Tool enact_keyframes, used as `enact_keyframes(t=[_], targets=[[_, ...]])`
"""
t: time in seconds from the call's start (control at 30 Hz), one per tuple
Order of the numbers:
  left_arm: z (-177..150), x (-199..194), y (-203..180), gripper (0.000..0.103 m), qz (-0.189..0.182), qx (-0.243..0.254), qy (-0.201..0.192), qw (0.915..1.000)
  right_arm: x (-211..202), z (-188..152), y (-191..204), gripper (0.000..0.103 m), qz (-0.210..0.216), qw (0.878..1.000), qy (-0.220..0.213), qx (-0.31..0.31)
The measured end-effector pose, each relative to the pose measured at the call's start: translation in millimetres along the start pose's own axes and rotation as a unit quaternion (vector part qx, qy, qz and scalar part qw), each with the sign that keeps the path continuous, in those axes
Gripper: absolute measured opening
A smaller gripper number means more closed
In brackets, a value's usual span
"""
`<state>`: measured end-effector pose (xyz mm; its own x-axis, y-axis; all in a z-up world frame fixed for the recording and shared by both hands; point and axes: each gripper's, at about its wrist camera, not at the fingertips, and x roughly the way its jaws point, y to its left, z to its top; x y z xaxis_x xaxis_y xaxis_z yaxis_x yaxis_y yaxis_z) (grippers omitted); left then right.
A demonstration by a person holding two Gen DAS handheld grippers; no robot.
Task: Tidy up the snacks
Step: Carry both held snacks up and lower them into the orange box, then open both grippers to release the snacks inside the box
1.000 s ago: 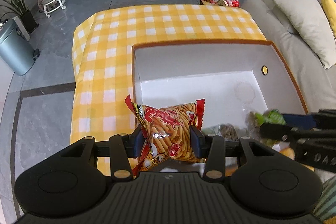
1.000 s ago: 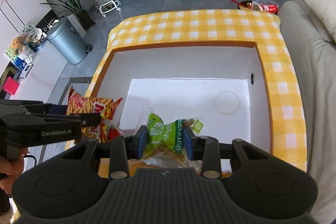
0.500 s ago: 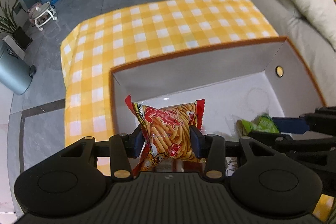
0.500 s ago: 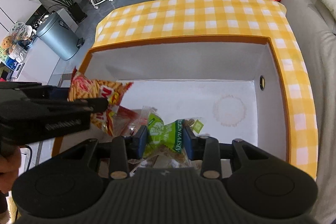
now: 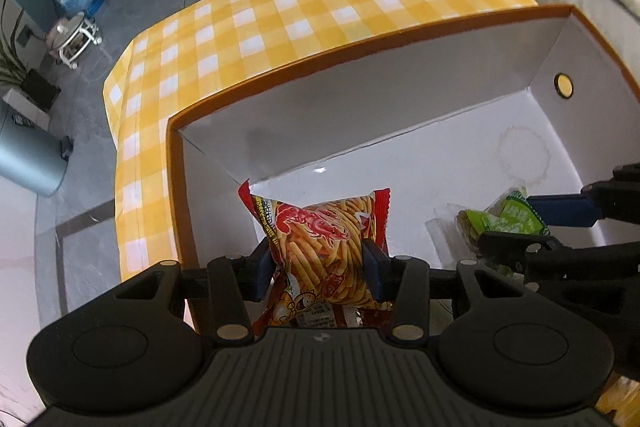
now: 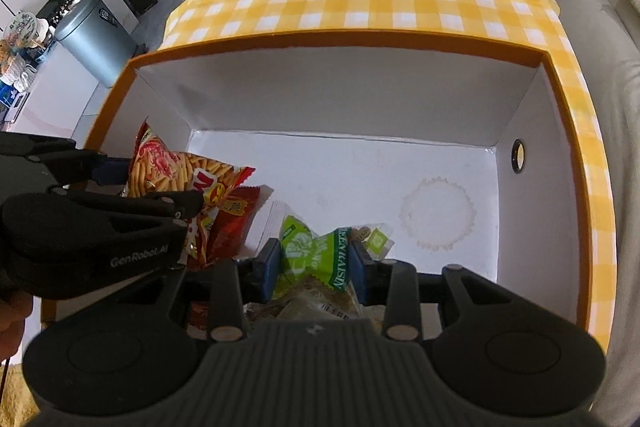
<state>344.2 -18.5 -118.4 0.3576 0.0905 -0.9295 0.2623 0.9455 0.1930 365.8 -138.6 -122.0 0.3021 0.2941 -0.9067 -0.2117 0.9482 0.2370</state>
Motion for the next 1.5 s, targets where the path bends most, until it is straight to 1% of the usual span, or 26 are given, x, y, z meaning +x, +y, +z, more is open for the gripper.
enact_keyframes(t=[0.2,0.23,0.3,0.33,0.47,0.5,0.53,0.57,0.6,0.67,0.73,0.77,0.87,0.93,1.23,1.5], targets=[[5,4,-2,0.055,0.006,0.010,0.006,0.9999,9,-2,3,0.035,-0.009,1.000,0.008,-0.009],[5,3,-2,0.059,0.008,0.011,0.007,0.9999,10,-3,3,0.035,-0.011,1.000,0.009,-0.009],[5,2,-2,0.060,0.006,0.016,0.006,0.9998,11,-2,3,0.035,-0.012,1.000,0.011,-0.008],[5,2,-2,0.062,0.006,0.018,0.005,0.9998,11,-2,2,0.035,-0.012,1.000,0.011,-0.007],[5,-2,0,0.075,0.013,0.020,-0.004,0.9997,12,-2,3,0.038,-0.013,1.000,0.012,-0.007],[4,-4,0,0.077,0.013,0.019,-0.006,0.9997,12,-2,4,0.038,-0.015,1.000,0.012,-0.007],[4,-6,1,0.080,0.011,0.018,-0.009,0.9997,12,-2,4,0.039,-0.015,1.000,0.013,-0.007],[4,-9,2,0.083,0.012,0.016,-0.012,0.9997,12,-2,4,0.044,-0.013,1.000,0.014,-0.005],[3,-10,2,0.084,0.012,0.016,-0.014,0.9997,11,-3,4,0.046,-0.012,1.000,0.013,-0.004],[2,-15,3,0.085,0.013,0.015,-0.019,0.9996,10,-3,5,0.055,-0.011,1.000,0.011,-0.002],[1,-20,4,0.085,0.011,0.012,-0.021,0.9996,8,-3,6,0.057,-0.011,1.000,0.009,-0.005],[1,-22,5,0.085,0.011,0.011,-0.023,0.9996,7,-3,7,0.061,-0.011,1.000,0.009,-0.006],[-1,-33,8,0.085,0.011,0.004,-0.031,0.9995,-1,-2,9,0.065,-0.013,1.000,0.003,-0.010],[-4,-42,8,0.085,0.013,-0.002,-0.036,0.9993,-8,-2,11,0.070,-0.013,1.000,-0.002,-0.010],[-20,-89,14,0.085,0.011,-0.025,-0.080,0.9964,-52,-11,22,0.074,-0.013,0.999,-0.036,-0.014],[-49,-134,12,0.085,0.008,-0.049,-0.118,0.9918,-96,-34,34,0.075,-0.014,0.997,-0.067,-0.019]])
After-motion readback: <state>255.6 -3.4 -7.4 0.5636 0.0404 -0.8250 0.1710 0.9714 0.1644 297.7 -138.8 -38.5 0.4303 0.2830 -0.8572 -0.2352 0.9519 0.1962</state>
